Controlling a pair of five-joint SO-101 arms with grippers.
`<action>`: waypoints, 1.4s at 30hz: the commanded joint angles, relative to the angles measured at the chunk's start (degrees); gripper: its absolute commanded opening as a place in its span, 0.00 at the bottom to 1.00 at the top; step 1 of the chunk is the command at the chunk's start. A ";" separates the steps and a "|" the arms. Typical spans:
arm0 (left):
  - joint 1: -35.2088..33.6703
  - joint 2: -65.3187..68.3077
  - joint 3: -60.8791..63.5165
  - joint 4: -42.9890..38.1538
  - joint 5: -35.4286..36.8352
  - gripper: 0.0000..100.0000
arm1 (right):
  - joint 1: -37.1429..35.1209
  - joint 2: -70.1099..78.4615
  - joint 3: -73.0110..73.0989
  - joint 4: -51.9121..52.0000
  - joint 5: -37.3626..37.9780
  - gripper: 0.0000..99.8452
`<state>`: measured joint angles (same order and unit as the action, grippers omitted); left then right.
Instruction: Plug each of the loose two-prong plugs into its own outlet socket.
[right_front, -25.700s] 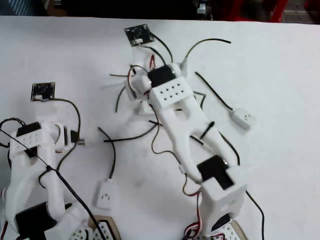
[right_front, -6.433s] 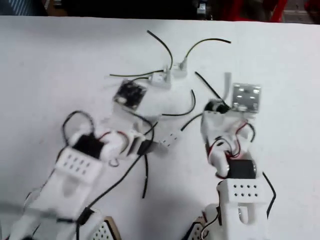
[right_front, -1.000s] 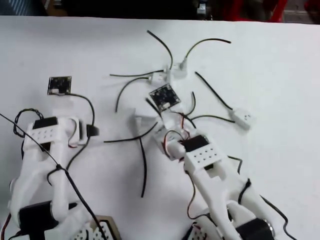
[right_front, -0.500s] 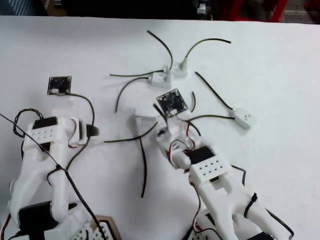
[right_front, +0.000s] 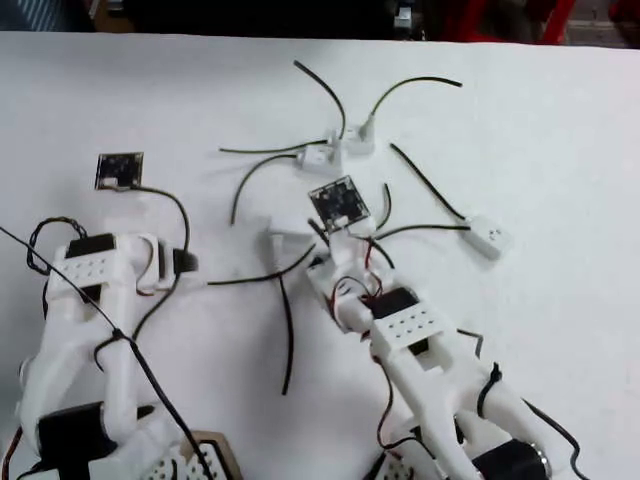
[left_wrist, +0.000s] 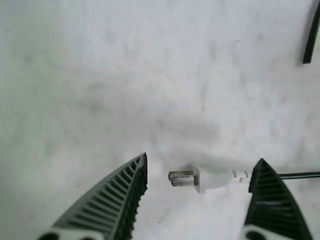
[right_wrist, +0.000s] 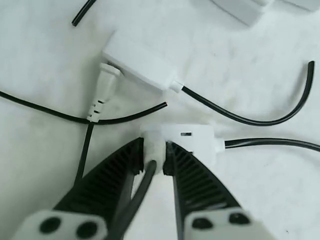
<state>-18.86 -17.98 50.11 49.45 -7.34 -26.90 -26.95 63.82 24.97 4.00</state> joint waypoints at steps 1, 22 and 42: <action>-0.57 -2.77 -0.26 -0.70 -0.53 0.32 | -0.04 0.22 -4.66 7.25 -0.26 0.02; -0.57 -2.59 -0.26 -0.79 -0.53 0.32 | -0.04 14.02 -14.07 15.60 6.07 0.02; -0.57 -2.51 -0.26 -0.79 -0.53 0.32 | -0.40 10.59 -17.85 26.24 6.51 0.02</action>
<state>-18.86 -17.98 50.11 49.45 -7.34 -26.90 -15.43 44.04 51.16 9.80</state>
